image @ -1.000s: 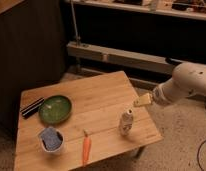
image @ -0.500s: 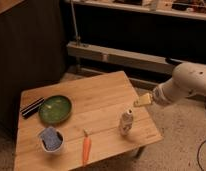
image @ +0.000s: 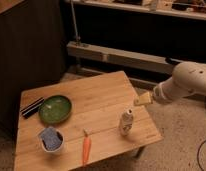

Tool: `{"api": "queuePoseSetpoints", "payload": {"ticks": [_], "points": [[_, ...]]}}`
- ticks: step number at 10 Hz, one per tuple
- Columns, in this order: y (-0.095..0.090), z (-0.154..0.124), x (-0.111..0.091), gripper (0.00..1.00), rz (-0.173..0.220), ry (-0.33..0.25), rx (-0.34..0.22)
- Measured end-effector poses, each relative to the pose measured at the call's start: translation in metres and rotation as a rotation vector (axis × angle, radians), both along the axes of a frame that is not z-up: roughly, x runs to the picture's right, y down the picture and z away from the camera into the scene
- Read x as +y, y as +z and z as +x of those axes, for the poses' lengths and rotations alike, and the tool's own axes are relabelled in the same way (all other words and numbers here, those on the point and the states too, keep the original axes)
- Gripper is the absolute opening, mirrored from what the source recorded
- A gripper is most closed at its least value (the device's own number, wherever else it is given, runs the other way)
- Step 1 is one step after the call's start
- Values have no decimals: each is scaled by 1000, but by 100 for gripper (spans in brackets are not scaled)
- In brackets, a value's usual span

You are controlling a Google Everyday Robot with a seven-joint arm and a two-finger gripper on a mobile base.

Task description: Drag the pepper across the table

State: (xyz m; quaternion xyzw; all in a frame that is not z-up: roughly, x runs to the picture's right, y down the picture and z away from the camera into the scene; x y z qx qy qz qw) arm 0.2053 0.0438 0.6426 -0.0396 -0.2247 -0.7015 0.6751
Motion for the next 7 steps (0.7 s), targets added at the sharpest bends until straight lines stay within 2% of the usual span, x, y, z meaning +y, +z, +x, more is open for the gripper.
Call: {"api": "queuePoseSetpoints", "payload": {"ticks": [2,3,4,5,6,7], "points": [[-23,-38,-38,78,50,-49,-21],[-36,-66,-59,78,74,-82,-39],[-42,-85,-69,78,86,-105,-57],[-53,-109,-75,78,95,-141,-84],[-59,-121,-71,78,92,-160,-95],[-67,-136,-58,78,76,-190,-108]]}}
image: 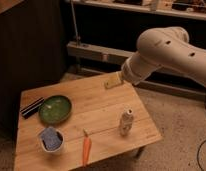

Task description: Drag the pepper across the table

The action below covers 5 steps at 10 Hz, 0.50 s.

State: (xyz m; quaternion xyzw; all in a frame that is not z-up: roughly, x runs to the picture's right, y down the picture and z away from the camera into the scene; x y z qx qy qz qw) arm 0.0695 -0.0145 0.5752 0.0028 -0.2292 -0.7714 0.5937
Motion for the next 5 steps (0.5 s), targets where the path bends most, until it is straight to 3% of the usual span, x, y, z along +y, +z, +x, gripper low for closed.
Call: {"api": "queuePoseSetpoints", "payload": {"ticks": [3,5], "points": [[-7,-23,58,78,-47,-56,-2],[2,-34,85,78,-75,-82,-18]]}}
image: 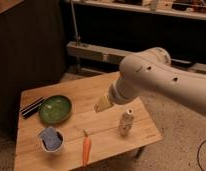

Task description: Drag the pepper across the table

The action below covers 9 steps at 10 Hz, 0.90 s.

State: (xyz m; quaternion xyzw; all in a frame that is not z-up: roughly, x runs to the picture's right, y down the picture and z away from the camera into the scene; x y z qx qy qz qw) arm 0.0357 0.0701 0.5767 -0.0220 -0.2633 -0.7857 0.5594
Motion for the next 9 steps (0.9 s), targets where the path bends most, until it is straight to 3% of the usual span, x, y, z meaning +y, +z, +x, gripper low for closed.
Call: {"api": "queuePoseSetpoints", "payload": {"ticks": [2,6,9], "points": [[7,-26,31,78,-32,-44,-29],[4,-61,80,78,-46,-129,-31],[25,-62,101,78,-73,-103,-33]]}}
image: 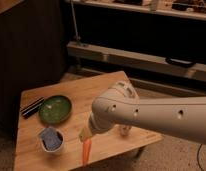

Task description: Drag the pepper across the table

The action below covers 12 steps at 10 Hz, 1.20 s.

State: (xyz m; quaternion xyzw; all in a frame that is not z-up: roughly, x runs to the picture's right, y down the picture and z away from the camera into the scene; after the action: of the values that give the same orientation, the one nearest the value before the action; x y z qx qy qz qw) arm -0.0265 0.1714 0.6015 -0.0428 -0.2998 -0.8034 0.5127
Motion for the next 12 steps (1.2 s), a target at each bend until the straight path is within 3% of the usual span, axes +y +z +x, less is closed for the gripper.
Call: {"api": "queuePoseSetpoints", "payload": {"ticks": [5,9,12], "points": [[0,0,0,78,-7,6,11],[-5,-9,-10,78,-59,161,91],[1,-24,-10,78,-73,191,129]]}}
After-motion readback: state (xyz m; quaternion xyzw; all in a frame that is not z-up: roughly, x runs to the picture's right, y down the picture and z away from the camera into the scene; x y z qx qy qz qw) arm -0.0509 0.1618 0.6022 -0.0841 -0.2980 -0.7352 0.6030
